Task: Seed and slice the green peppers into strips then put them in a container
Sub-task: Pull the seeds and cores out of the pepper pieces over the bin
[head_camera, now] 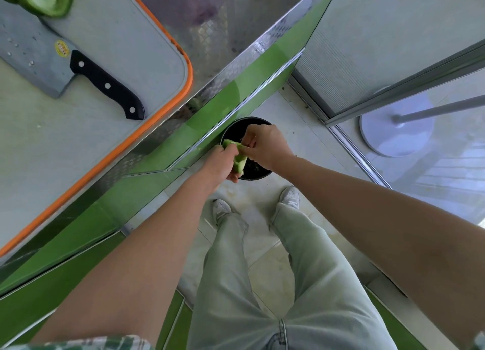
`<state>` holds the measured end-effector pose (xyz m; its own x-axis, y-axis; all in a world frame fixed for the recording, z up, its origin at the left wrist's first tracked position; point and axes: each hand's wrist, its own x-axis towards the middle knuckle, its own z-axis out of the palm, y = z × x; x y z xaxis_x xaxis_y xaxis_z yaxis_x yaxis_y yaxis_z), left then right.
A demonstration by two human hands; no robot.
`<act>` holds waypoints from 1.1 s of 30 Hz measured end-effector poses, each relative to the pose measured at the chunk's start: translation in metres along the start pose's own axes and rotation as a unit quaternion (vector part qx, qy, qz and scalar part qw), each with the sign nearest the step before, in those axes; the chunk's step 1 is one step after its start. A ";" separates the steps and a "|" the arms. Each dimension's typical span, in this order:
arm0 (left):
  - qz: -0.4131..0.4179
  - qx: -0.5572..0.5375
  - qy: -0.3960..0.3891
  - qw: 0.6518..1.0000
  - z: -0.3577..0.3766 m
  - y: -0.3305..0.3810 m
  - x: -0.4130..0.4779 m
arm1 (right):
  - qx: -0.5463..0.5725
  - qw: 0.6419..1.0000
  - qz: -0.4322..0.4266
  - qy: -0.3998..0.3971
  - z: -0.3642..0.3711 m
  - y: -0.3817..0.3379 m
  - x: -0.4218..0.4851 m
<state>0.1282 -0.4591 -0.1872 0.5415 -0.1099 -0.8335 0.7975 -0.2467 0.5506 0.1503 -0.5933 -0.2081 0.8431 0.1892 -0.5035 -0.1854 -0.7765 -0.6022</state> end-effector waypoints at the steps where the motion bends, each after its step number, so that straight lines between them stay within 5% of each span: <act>1: -0.007 0.005 0.000 1.000 0.001 0.000 0.000 | 0.011 1.000 0.004 -0.012 0.000 0.000 0.001; 6: -0.064 -0.019 0.022 0.998 -0.006 -0.006 0.002 | 0.149 0.986 0.080 0.009 -0.006 0.014 -0.004; 9: -0.059 -0.035 0.012 0.998 -0.008 -0.006 -0.001 | 0.130 0.984 0.119 0.010 -0.008 0.023 -0.006; 14: -0.044 -0.037 -0.016 0.998 -0.008 -0.006 -0.002 | 0.150 0.988 0.006 -0.036 -0.003 0.008 -0.005; 24: -0.058 0.017 -0.037 0.997 -0.009 -0.009 -0.002 | -0.105 0.986 -0.129 -0.028 0.002 -0.004 0.001; 29: -0.064 0.010 -0.029 0.998 -0.007 -0.016 -0.001 | -0.028 0.995 -0.085 -0.045 -0.001 0.004 0.000; 33: -0.064 -0.009 -0.008 0.998 -0.007 -0.016 0.001 | 0.217 0.974 0.062 -0.004 0.000 0.015 -0.004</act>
<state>0.1181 -0.4487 -0.1965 0.4308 -0.0934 -0.8976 0.8645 -0.2426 0.4402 0.1443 -0.6056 -0.2153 0.7972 0.1152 -0.5926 -0.4833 -0.4664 -0.7408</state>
